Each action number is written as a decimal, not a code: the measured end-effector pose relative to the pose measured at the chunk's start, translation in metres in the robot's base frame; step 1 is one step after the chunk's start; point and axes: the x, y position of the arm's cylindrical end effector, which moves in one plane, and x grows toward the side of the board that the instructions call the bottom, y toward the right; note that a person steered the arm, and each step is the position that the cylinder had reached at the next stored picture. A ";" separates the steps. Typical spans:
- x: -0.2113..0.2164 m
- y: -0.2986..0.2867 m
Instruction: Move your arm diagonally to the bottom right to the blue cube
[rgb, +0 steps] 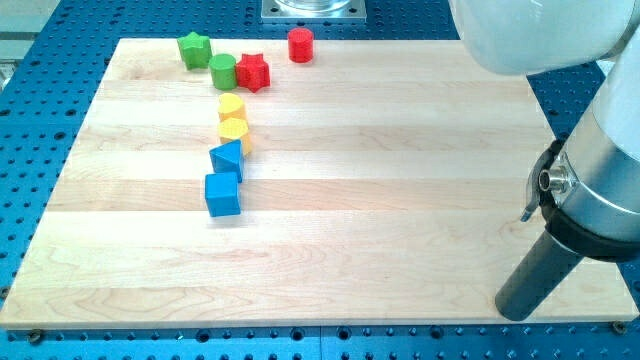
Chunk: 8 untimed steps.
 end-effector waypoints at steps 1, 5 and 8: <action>0.000 0.000; -0.001 -0.011; -0.005 -0.010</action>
